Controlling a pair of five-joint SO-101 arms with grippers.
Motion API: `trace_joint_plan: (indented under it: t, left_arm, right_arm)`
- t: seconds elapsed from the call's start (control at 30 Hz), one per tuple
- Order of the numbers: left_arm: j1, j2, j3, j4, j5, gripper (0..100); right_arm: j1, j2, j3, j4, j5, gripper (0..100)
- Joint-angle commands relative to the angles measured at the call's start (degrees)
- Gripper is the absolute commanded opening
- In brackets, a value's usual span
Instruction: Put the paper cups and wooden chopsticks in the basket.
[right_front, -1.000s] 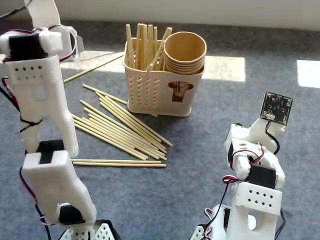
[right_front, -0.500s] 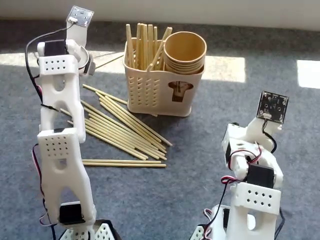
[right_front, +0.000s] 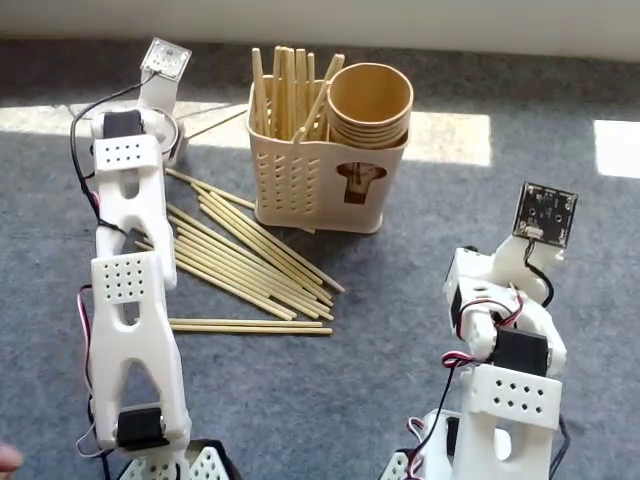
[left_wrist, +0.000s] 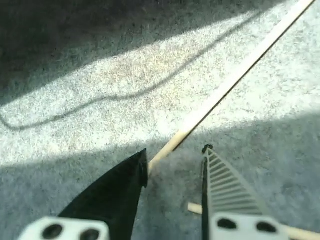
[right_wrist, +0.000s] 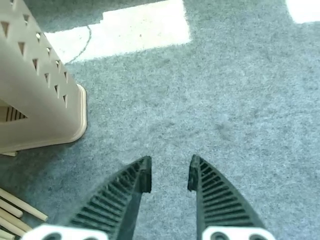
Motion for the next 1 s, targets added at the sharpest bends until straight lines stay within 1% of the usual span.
trace_joint_plan:
  t: [0.0,0.17,0.23,0.27,0.33,0.4,0.5,0.67,0.8,0.87,0.97]
  left_arm:
    - [-1.5,0.6,-3.3,-3.4,-0.4,18]
    - [-2.6,4.4,-3.2,-7.6,-0.4,18]
    - [-2.9,5.4,-3.2,-7.6,-0.5,14]
    - [-3.0,5.7,-3.2,-7.4,-1.7,12]
    - [-3.0,5.7,-3.1,-6.7,-6.4,6]
    - [-3.0,5.7,-3.4,-3.3,-10.5,3]
    - [-3.0,5.5,-3.5,2.5,-13.3,2]
    - [-3.5,5.6,-9.4,12.3,-13.9,2]
    - [-3.0,5.6,-16.2,23.4,-16.4,1]
    - [-3.0,5.4,-17.5,28.1,-17.4,1]
    - [-3.5,3.3,-17.0,30.3,-17.2,1]
  right_arm:
    - [-0.5,-1.2,-0.2,-2.0,0.0,13.4]
    - [-0.5,-1.2,-0.2,-2.0,0.0,13.4]
    - [-0.5,-1.2,-0.2,-2.0,0.0,13.4]
    - [-0.5,-1.2,-0.2,-2.0,0.0,13.4]
    - [-0.5,-1.2,-0.2,-2.0,0.0,13.4]
    - [-0.5,-1.2,-0.2,-2.0,0.0,13.4]
    - [-0.5,-1.2,-0.2,-2.0,0.0,13.4]
    - [-0.5,-1.2,-0.2,-2.0,0.0,13.4]
    - [-0.5,-1.2,-0.2,-2.0,0.0,13.4]
    - [-0.5,-1.2,-0.2,-2.0,0.0,13.4]
    - [-0.5,-1.2,-0.2,-2.0,0.0,13.4]
